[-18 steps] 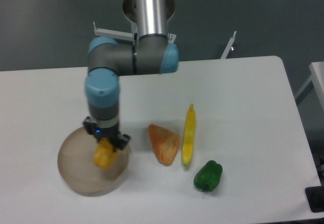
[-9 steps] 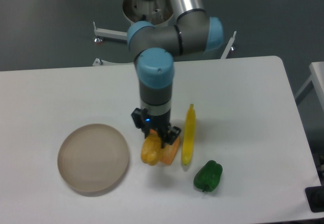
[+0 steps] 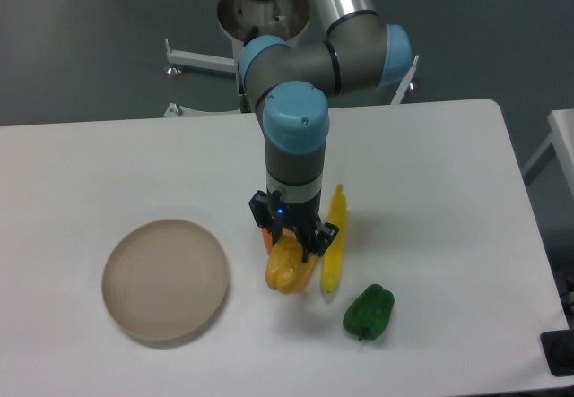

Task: Pick up the yellow pepper from the plate
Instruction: 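Lift the yellow pepper off the plate and carry it toward the orange wedge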

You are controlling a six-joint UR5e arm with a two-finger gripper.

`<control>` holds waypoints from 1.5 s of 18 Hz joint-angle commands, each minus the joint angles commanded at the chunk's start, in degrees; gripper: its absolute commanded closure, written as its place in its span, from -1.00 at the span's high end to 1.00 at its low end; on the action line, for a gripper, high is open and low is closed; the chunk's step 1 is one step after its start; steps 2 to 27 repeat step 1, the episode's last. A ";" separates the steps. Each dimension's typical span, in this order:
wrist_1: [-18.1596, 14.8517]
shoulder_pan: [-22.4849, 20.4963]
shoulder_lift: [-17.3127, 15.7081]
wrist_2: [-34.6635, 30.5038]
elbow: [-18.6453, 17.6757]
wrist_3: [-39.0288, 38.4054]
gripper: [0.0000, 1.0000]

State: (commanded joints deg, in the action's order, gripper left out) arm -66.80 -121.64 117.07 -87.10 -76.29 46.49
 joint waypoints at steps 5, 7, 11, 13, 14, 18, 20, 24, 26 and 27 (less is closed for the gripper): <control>0.00 0.00 0.00 0.00 0.00 0.00 -0.06; 0.00 0.00 0.00 0.00 0.00 0.00 -0.06; 0.00 0.00 0.00 0.00 0.00 0.00 -0.06; 0.00 0.00 0.00 0.00 0.00 0.00 -0.06; 0.00 0.00 0.00 0.00 0.00 0.00 -0.06; 0.00 0.00 0.00 0.00 0.00 0.00 -0.06; 0.00 0.00 0.00 0.00 0.00 0.00 -0.06; 0.00 0.00 0.00 0.00 0.00 0.00 -0.06; 0.00 0.00 0.00 0.00 0.00 0.00 -0.06; 0.00 0.00 0.00 0.00 0.00 0.00 -0.06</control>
